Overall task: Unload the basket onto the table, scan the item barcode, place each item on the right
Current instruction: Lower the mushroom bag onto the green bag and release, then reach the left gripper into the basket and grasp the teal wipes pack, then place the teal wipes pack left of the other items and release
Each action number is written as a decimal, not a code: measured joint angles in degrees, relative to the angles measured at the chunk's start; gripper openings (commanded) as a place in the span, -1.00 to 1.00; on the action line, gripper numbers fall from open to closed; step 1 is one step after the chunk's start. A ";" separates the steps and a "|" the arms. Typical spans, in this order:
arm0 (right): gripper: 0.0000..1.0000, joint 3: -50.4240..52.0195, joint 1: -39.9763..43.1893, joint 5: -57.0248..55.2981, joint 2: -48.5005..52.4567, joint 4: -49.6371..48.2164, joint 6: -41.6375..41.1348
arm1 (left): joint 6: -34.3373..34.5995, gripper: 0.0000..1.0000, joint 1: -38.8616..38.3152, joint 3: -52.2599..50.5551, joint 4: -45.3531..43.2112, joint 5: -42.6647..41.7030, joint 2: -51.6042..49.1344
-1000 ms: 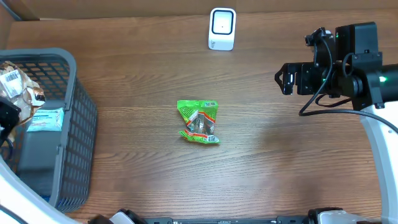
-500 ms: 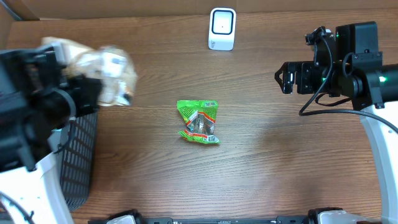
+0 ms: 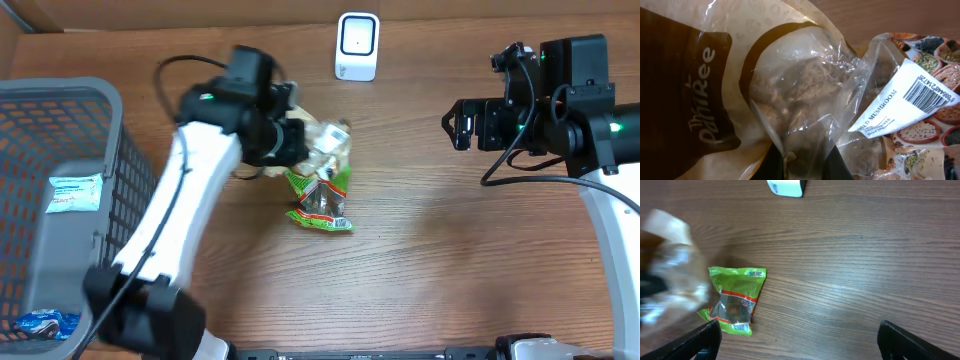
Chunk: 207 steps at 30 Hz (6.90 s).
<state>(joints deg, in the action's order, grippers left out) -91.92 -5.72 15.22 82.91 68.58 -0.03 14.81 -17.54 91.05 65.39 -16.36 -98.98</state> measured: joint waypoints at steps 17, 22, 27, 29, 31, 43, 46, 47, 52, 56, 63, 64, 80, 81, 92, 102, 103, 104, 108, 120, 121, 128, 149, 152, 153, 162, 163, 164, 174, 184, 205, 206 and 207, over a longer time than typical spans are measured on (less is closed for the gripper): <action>1.00 0.00 0.00 0.00 0.00 0.02 0.02 | 15.02 -0.37 -12.55 0.09 3.32 10.86 -21.09; 1.00 0.00 0.00 0.00 0.00 0.00 0.02 | 15.54 -0.18 -12.68 1.25 5.03 11.13 -21.35; 1.00 0.00 0.00 0.00 0.00 0.00 0.02 | 14.78 1.00 -11.13 8.83 10.47 11.58 -21.27; 1.00 0.00 0.00 0.00 0.00 -0.02 0.02 | 13.81 1.00 -9.73 13.66 12.81 11.72 -20.50; 1.00 0.00 0.00 0.00 0.00 0.00 0.02 | 12.79 0.99 -7.98 18.47 16.20 11.74 -19.26; 1.00 0.00 0.00 -0.02 0.00 0.00 0.00 | 9.42 1.00 15.28 41.64 30.91 14.97 -1.31; 1.00 0.00 0.00 -0.02 0.00 0.00 0.00 | 9.38 0.99 24.74 41.83 31.04 17.31 4.35; 1.00 0.00 0.00 -0.02 0.00 0.02 0.00 | 9.42 1.00 27.89 41.88 31.10 18.03 5.92; 1.00 0.00 0.00 0.00 0.00 0.02 0.00 | 9.44 0.99 43.08 42.10 31.28 19.96 10.49; 1.00 0.00 0.00 -0.02 0.00 -0.02 0.00 | 10.19 0.99 53.18 39.54 31.12 20.28 10.08; 1.00 0.00 0.00 -0.02 0.00 0.00 0.02 | 11.67 1.00 60.04 23.63 21.44 20.37 6.29; 1.00 0.00 0.00 -0.02 0.00 0.02 0.00 | 12.04 0.99 60.11 20.33 18.88 20.48 5.84; 1.00 0.00 0.00 0.00 0.00 0.61 0.00 | 13.35 0.89 60.17 -20.11 -26.75 19.45 5.09; 1.00 0.00 0.00 0.02 0.00 0.68 0.00 | 13.35 0.88 60.17 -21.68 -28.94 19.43 5.09; 1.00 0.00 0.00 -0.02 0.00 1.38 0.02 | 13.79 0.84 58.75 -27.21 -40.33 19.43 1.97; 1.00 0.00 0.00 0.02 0.00 2.34 0.00 | 14.69 0.85 55.39 -27.21 -41.62 20.28 -3.52; 1.00 0.00 -0.02 0.02 0.00 2.54 0.00 | 15.04 0.85 55.39 -27.21 -41.83 20.74 -3.85; 1.00 0.00 0.00 0.00 0.00 2.89 -0.02 | 15.30 0.86 55.39 -27.21 -42.25 21.38 -4.20; 1.00 0.00 0.00 -0.02 0.00 3.02 0.02 | 15.37 0.70 55.39 -27.21 -44.41 22.99 -5.73; 1.00 0.00 0.00 0.00 0.00 2.99 0.02 | 16.59 -0.92 55.39 -26.43 -44.37 23.71 -6.49; 1.00 0.00 0.00 0.00 0.00 2.99 0.00 | 16.61 -0.92 55.39 -26.29 -43.89 23.43 -6.49; 1.00 0.00 0.00 0.00 0.00 2.95 -0.02 | 16.59 -0.92 55.54 -25.51 -35.98 17.99 -4.52; 0.99 0.00 -0.02 0.00 0.00 2.58 0.04 | 6.95 -0.92 45.31 2.75 2.29 1.77 31.50; 0.99 0.00 -0.02 0.00 0.00 2.60 -0.02 | 5.70 -0.92 36.94 2.75 6.54 1.33 33.35; 0.99 -0.02 0.00 0.04 0.00 2.58 0.00 | 5.53 -0.92 34.10 2.73 7.43 1.33 33.31; 0.99 0.00 0.00 0.02 0.02 2.56 0.02 | 4.46 -0.92 12.92 -6.62 6.05 5.49 25.55; 0.99 -0.02 0.00 0.02 0.02 2.58 0.02 | 4.44 -0.91 11.47 -7.98 5.29 5.81 24.02; 1.00 0.00 0.00 0.02 0.02 2.58 0.02 | 4.44 -0.91 9.84 -9.75 4.15 6.08 21.94; 1.00 0.00 0.00 0.00 0.04 2.60 -0.02 | 2.49 -0.83 2.40 -15.72 -1.46 6.78 0.24; 1.00 0.00 0.00 0.00 0.04 2.58 0.00 | 1.27 -0.14 2.40 -15.69 -1.81 6.93 -7.87; 1.00 0.00 0.00 0.00 2.14 2.62 -0.02 | 5.01 0.21 7.13 29.79 30.88 13.92 1.77; 1.00 -0.02 0.00 0.00 2.16 2.64 0.02 | 5.60 0.28 8.74 30.03 30.95 14.21 4.11; 1.00 -0.02 0.00 0.02 2.16 2.60 0.00 | 5.88 0.64 10.19 30.03 30.99 14.47 5.95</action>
<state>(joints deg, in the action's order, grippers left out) -91.94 -5.72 15.25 85.08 71.18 -0.03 20.69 -7.35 121.08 96.38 -1.89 -93.03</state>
